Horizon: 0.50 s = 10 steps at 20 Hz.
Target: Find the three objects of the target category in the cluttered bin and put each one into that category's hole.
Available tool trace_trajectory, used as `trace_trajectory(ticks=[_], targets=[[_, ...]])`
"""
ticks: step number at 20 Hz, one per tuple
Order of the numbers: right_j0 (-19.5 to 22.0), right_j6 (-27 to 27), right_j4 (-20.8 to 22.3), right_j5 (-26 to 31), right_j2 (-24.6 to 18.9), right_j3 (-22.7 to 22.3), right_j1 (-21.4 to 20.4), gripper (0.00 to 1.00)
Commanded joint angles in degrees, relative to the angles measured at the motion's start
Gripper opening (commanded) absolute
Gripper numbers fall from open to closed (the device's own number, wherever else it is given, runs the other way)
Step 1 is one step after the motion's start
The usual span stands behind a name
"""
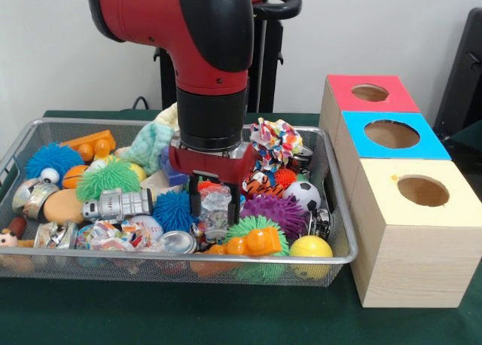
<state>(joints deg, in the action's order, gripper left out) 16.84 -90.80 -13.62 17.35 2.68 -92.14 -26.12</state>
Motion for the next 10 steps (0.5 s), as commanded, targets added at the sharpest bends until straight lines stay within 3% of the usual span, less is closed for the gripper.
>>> trace_trajectory(ticks=[1, 10], targets=[[1.8, -10.1, -0.4, -1.7, -4.7, -3.4, 1.2, 1.0], [2.8, -10.0, 1.4, -6.0, -6.3, -8.9, 0.8, 1.0]])
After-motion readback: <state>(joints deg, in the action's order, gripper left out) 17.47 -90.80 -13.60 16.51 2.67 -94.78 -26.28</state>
